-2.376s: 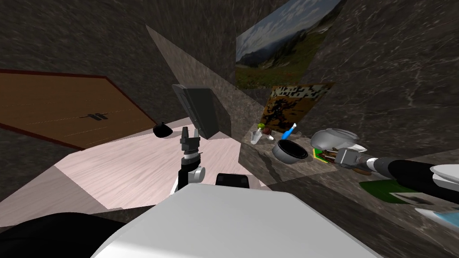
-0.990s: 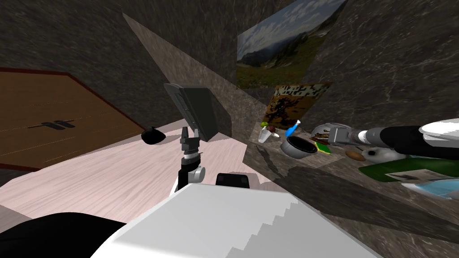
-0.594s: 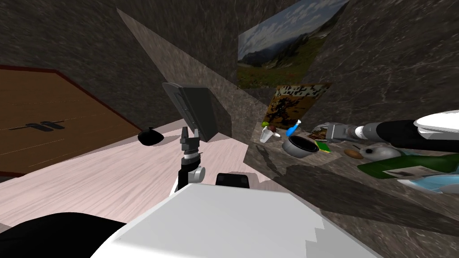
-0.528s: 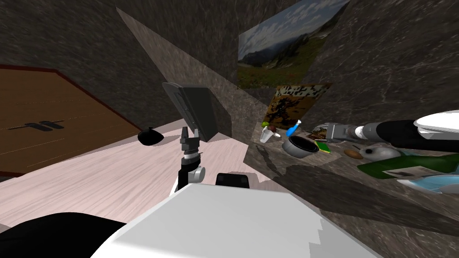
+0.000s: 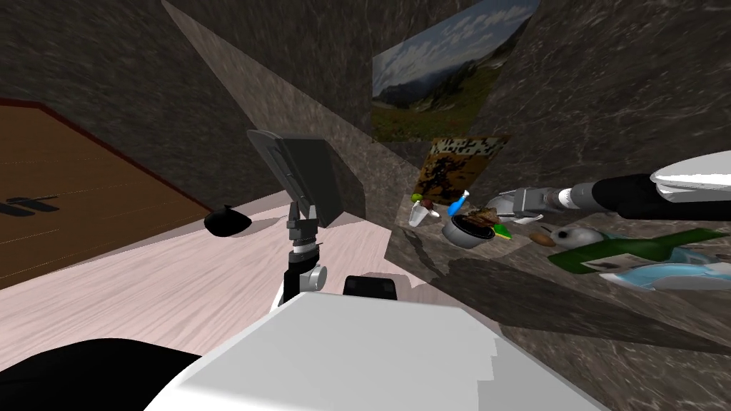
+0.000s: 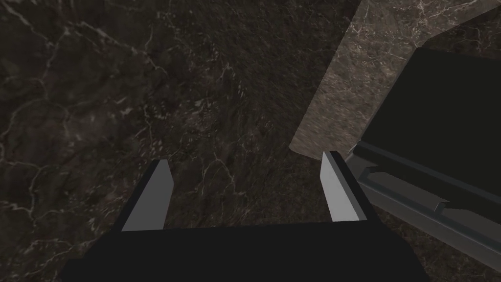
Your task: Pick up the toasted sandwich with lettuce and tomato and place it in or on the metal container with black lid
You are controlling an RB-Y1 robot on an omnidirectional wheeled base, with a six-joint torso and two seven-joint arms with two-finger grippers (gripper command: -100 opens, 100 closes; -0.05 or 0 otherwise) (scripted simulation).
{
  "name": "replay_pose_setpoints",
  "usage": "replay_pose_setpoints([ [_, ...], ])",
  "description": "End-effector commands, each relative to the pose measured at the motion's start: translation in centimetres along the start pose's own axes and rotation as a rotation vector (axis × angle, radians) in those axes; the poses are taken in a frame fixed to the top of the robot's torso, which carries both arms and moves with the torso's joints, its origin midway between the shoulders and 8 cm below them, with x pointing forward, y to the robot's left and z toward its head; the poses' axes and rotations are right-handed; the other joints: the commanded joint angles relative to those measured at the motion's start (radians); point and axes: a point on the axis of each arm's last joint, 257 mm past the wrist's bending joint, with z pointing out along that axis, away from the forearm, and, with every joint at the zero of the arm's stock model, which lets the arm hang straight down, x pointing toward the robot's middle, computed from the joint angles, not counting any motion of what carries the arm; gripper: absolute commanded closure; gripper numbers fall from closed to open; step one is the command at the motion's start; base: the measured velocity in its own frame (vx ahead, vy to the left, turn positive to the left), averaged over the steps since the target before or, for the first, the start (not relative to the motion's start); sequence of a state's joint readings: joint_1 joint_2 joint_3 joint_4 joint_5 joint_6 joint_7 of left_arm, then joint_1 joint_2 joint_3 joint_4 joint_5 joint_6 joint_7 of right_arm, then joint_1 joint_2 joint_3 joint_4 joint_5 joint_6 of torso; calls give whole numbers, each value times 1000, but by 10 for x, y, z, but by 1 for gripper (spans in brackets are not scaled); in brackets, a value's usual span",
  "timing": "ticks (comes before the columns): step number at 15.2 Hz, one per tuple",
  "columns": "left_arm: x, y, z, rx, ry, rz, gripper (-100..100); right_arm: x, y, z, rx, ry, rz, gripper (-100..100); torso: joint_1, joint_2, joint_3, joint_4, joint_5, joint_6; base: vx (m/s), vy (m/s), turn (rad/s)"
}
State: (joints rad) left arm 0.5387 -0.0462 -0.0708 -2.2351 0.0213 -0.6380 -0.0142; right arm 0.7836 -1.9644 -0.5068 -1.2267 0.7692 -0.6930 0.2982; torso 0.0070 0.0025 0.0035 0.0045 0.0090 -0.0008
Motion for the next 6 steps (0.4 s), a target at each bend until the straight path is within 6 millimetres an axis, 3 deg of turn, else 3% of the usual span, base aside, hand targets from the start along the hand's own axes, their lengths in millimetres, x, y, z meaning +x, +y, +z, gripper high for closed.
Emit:
replay_pose_setpoints([
  [1,0,0,0,0,0,0,0,0,0,0,0,0,0,-100,0,0,0,0,0,0,13,-36,-42],
  [6,0,0,0,0,0,0,0,-2,-1,0,-3,-2,3,-100,4,1,1,0,1,0,1,-4,1],
])
